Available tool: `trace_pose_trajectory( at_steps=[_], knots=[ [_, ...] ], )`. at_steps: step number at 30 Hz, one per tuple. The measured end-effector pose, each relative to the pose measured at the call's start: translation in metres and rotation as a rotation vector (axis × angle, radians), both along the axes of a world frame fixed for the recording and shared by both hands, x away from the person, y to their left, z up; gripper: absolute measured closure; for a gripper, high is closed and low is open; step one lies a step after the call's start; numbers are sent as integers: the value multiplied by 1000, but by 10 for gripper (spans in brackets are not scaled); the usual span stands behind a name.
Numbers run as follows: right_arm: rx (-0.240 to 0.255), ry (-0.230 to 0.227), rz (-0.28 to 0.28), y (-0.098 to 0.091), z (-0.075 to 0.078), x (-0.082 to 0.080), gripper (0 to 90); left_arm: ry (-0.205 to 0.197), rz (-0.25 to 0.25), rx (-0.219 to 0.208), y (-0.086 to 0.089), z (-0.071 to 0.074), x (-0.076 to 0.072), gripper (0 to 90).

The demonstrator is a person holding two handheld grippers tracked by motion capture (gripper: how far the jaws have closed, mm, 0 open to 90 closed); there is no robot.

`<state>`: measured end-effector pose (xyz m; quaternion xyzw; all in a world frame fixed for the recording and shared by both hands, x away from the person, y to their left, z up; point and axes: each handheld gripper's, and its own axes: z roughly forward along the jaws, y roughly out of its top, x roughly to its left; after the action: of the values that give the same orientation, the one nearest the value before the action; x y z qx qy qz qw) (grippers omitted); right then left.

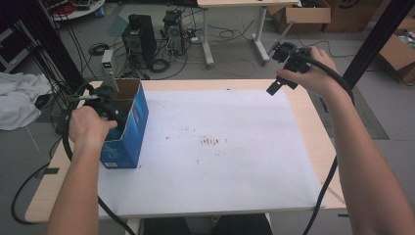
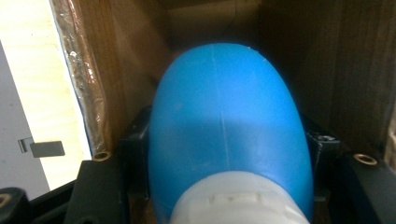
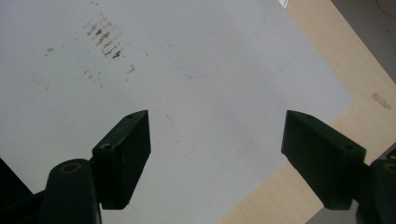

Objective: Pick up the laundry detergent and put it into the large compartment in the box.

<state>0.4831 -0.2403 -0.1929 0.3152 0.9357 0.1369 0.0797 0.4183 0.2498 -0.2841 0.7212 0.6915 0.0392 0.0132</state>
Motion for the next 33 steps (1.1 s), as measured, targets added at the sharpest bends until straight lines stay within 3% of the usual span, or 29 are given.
trace_pose_trajectory(
  at_steps=[33],
  knots=[
    [-4, -4, 8, 1, 0, -2, 240, 21, 13, -13, 1, -1, -2, 363]
  ],
)
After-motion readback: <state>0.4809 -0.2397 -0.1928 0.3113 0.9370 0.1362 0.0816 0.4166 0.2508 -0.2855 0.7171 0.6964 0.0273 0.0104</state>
